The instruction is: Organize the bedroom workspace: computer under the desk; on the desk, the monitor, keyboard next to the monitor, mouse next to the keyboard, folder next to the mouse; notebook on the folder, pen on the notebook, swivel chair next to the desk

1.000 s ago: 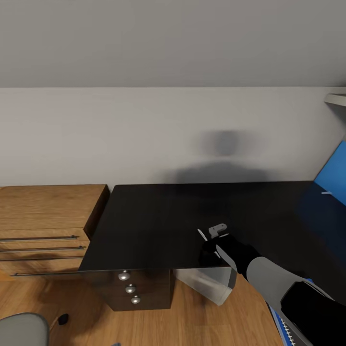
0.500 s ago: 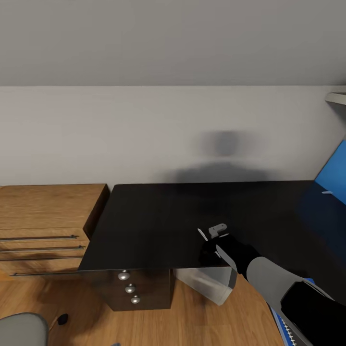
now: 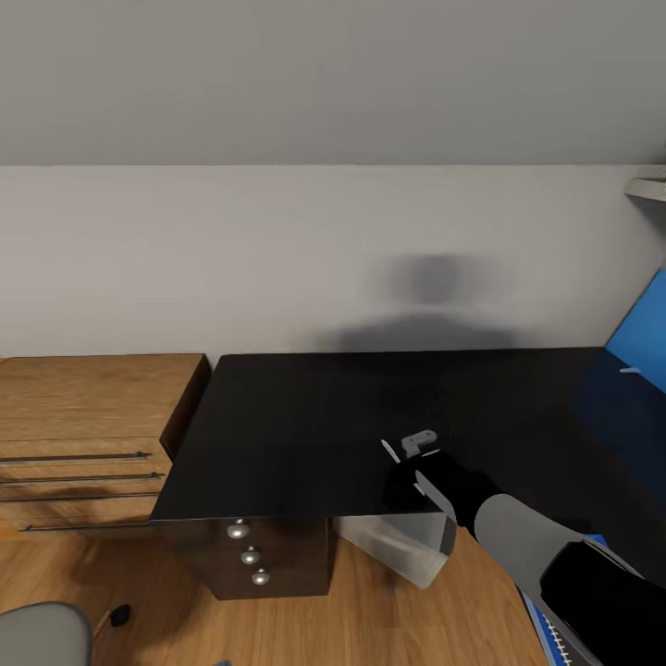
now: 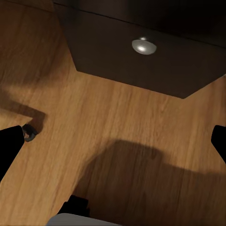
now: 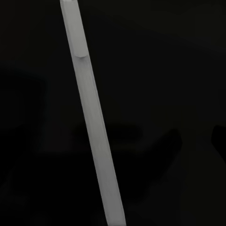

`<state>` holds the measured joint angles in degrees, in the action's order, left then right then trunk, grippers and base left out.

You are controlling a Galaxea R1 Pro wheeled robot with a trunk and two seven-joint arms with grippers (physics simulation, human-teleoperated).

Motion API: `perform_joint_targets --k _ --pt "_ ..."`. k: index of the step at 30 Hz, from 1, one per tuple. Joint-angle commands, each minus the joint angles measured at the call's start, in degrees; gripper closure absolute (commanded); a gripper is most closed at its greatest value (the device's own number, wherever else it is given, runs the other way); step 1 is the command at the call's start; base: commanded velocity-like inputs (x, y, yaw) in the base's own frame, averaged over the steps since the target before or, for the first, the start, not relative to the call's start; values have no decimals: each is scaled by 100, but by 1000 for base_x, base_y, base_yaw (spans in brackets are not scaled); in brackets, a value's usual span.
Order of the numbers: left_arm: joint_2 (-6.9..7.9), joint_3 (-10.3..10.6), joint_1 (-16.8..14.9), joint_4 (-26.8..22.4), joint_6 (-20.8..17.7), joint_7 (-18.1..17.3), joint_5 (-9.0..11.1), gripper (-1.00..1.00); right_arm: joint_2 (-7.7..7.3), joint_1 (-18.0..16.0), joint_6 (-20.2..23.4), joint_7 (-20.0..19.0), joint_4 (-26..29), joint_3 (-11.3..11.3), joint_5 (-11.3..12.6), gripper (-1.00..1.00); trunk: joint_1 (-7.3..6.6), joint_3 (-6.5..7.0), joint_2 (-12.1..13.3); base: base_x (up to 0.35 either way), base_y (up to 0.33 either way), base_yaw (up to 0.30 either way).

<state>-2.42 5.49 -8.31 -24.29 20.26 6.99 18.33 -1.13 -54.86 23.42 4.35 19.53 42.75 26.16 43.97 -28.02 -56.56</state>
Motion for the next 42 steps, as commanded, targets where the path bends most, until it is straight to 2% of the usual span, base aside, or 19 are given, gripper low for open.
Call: perform_joint_targets --k 1,4,31,32,42 --pt "5 47 -4 1 22 48 30 -100 -10 1 49 45 7 67 30 -100 48 -26 -45 0 0 0" --pt "5 48 -4 -2 22 48 30 -100 -10 1 49 43 7 67 30 -100 114 -80 -165 0 0 0" --pt "5 49 -4 -2 22 48 30 -100 -18 1 49 42 7 67 30 -100 114 -80 -165 0 0 0" --pt "5 49 -4 -3 22 48 30 -100 -18 1 49 41 7 65 30 100 114 -80 -165 0 0 0" --pt "5 49 -4 -5 31 48 30 -100 -27 1 50 40 7 59 30 100 114 -80 -165 0 0 0"
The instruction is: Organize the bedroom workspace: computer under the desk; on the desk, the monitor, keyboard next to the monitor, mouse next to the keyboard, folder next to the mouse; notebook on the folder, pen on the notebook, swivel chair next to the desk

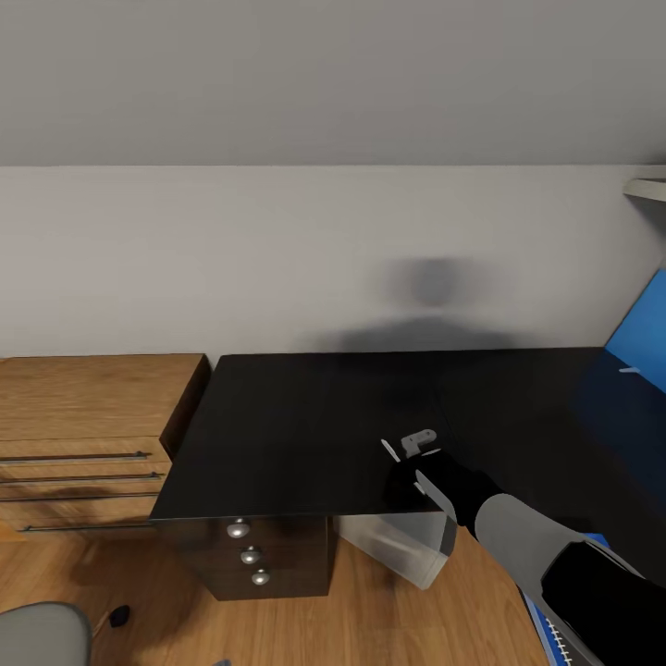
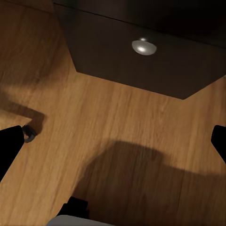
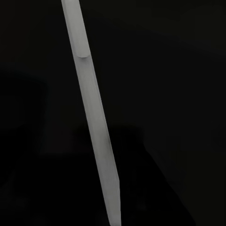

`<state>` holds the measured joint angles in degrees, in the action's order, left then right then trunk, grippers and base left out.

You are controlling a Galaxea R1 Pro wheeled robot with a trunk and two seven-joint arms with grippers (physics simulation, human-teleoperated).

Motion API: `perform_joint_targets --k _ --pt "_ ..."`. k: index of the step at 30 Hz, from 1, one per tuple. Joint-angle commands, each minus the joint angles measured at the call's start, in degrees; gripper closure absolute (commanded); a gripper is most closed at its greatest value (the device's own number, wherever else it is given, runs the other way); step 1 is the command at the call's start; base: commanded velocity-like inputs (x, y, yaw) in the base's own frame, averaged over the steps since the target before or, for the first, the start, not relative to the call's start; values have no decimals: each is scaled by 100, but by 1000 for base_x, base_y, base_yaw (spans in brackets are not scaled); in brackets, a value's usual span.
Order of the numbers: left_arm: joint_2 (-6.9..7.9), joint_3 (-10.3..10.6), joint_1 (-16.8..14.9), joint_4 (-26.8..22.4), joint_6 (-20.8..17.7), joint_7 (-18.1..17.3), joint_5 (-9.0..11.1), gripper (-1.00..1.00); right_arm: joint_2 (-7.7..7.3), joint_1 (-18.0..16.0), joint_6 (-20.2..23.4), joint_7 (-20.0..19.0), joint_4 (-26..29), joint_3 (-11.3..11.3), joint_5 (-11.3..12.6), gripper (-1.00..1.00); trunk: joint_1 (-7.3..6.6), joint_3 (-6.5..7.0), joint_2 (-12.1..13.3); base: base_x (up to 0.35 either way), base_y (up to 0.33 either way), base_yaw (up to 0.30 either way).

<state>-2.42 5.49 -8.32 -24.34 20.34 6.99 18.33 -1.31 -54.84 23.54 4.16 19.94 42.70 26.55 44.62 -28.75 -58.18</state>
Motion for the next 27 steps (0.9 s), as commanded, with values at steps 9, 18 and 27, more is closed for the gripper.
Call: perform_joint_targets --k 9,18,27 --pt "4 49 -3 3 23 48 30 -100 -19 -1 39 59 -34 63 -3 100 49 -7 -3 0 0 0" --pt "4 45 -3 2 31 48 30 -100 -52 -1 41 52 -34 63 0 100 49 -7 -3 0 0 0" --pt "4 48 -3 0 32 41 23 -100 -54 -1 45 50 -34 63 0 100 -17 47 117 0 0 0"
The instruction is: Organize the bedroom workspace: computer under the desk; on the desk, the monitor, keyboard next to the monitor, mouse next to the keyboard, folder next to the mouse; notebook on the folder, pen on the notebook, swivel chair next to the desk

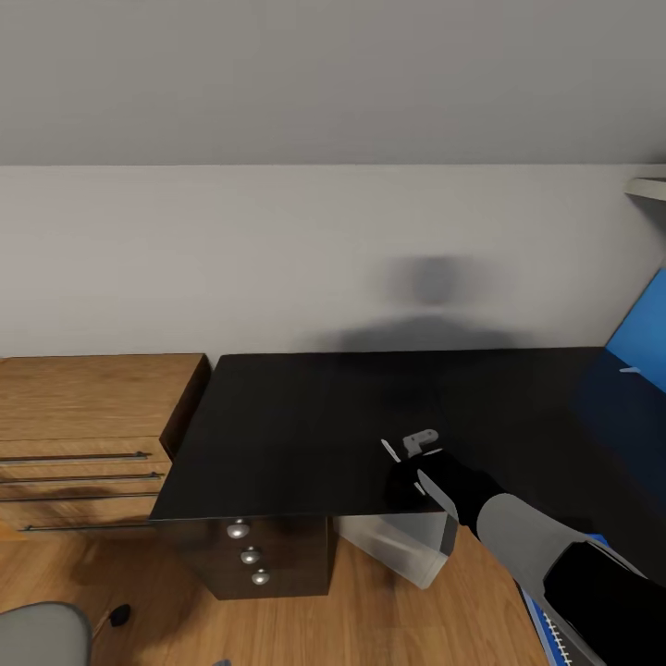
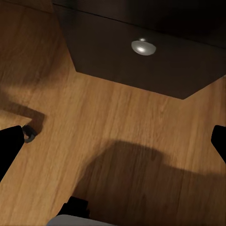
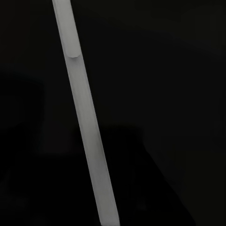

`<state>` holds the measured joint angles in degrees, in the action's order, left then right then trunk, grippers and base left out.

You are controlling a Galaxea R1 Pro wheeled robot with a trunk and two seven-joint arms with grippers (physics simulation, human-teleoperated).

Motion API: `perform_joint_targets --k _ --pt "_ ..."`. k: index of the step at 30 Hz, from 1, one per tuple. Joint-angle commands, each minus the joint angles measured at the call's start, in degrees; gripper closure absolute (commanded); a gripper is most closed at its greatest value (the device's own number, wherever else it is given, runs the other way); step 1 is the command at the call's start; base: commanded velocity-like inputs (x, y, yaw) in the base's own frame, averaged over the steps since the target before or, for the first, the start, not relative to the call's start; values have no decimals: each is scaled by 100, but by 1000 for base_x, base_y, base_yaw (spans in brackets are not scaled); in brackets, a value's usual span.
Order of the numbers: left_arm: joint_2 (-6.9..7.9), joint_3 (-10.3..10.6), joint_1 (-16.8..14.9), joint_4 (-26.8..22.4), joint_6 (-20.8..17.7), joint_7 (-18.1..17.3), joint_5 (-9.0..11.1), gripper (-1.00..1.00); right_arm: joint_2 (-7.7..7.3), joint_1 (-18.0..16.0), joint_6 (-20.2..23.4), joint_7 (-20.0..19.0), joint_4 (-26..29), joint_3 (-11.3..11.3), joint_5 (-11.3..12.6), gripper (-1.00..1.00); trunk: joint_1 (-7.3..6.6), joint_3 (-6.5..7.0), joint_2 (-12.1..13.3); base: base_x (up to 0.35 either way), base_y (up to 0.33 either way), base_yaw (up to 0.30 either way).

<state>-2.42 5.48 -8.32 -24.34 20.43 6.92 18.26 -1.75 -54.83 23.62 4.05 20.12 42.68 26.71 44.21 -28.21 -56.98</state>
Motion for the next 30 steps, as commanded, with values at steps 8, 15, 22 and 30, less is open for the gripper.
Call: perform_joint_targets --k 8,15,22,30 --pt "4 47 -3 5 22 47 33 -100 -21 -1 37 60 -52 65 -17 100 25 -7 -3 0 0 0" --pt "3 42 -3 1 22 46 31 -100 -63 -1 39 -159 -32 61 -22 100 25 -7 -3 0 0 0" --pt "2 42 -3 3 22 46 30 -100 -71 -1 53 -402 -23 56 -33 100 25 -7 -3 0 0 0" --pt "-2 41 -3 3 22 46 31 -100 -71 -1 63 -422 -18 56 -34 100 25 -7 -3 0 0 0"
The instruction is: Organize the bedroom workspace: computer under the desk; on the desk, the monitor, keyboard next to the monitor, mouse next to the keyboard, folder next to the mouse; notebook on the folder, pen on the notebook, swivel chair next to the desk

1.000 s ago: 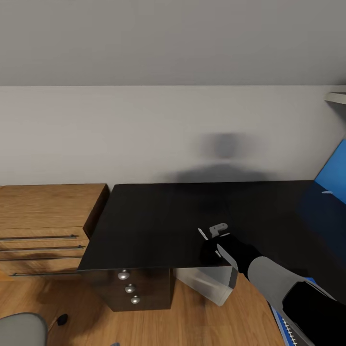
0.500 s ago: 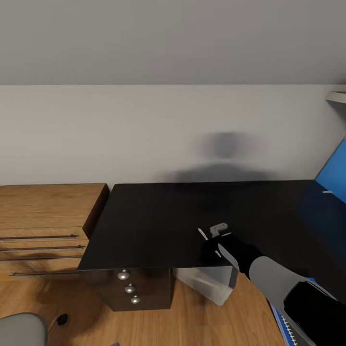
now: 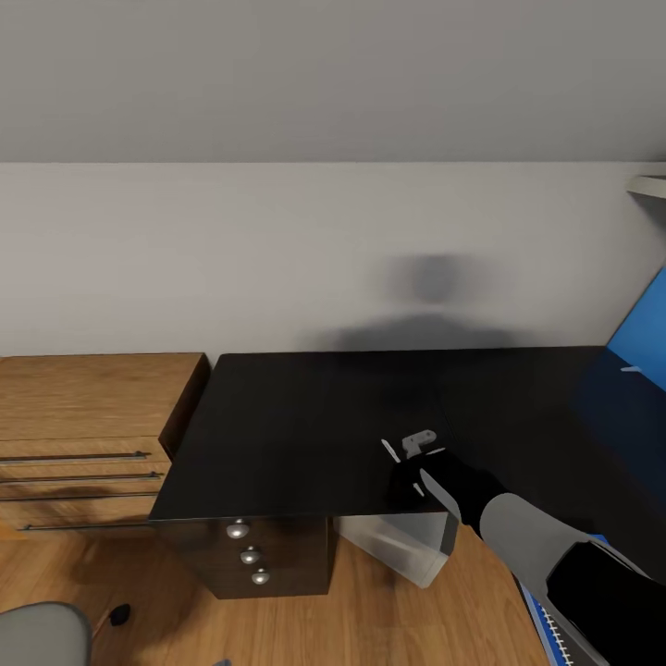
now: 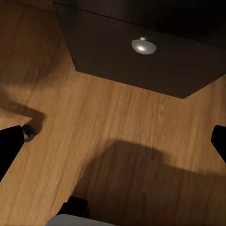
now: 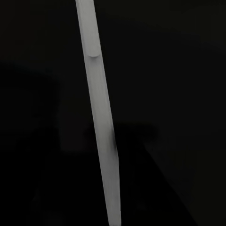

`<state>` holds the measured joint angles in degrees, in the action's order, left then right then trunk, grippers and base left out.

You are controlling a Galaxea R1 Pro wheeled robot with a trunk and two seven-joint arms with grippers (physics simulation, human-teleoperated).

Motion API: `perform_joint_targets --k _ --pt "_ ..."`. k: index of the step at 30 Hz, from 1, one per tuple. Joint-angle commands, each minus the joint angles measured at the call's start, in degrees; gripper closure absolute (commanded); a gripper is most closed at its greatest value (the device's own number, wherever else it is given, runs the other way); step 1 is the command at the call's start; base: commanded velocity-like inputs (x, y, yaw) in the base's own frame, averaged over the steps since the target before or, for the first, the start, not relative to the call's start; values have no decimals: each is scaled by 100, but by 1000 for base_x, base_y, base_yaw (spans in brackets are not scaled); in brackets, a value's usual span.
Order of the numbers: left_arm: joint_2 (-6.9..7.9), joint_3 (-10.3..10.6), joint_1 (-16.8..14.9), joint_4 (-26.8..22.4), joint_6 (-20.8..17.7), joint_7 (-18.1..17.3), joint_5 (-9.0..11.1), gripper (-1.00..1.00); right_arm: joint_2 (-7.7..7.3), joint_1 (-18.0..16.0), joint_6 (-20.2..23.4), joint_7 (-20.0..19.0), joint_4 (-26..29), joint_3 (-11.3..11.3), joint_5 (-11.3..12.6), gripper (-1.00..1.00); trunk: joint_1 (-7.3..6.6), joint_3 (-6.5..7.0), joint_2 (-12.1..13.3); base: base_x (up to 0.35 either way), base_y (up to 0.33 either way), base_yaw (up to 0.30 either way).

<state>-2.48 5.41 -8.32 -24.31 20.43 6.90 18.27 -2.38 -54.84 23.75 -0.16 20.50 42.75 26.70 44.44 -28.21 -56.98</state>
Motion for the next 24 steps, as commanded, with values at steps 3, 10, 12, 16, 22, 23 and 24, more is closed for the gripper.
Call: perform_joint_targets --k 3,10,12,16,22,23,24 --pt "3 48 -3 -2 22 48 29 -100 -8 -1 51 -1 -56 50 -33 100 1 -7 -3 0 0 0" --pt "3 48 -3 -2 22 48 28 -100 -8 -1 60 -2 -55 50 -28 100 1 -7 -3 0 0 0" --pt "3 49 -3 -3 22 48 29 -100 -8 -1 64 -2 -55 50 -26 100 1 -7 -3 0 0 0" --pt "2 50 -3 -3 22 48 30 -100 -8 -1 73 -9 -55 44 -25 100 1 -7 -3 0 0 0" --pt "2 48 -3 -1 22 48 28 -100 -8 -1 77 -10 -53 41 -18 100 1 -7 -3 0 0 0" --pt "2 48 -3 0 22 48 28 -100 -8 -1 79 -10 -52 41 -17 100 1 -7 -3 0 0 0" --pt "2 49 -3 -1 22 48 28 -100 -8 -1 78 -10 -52 41 -17 100 1 -7 -3 0 0 0"
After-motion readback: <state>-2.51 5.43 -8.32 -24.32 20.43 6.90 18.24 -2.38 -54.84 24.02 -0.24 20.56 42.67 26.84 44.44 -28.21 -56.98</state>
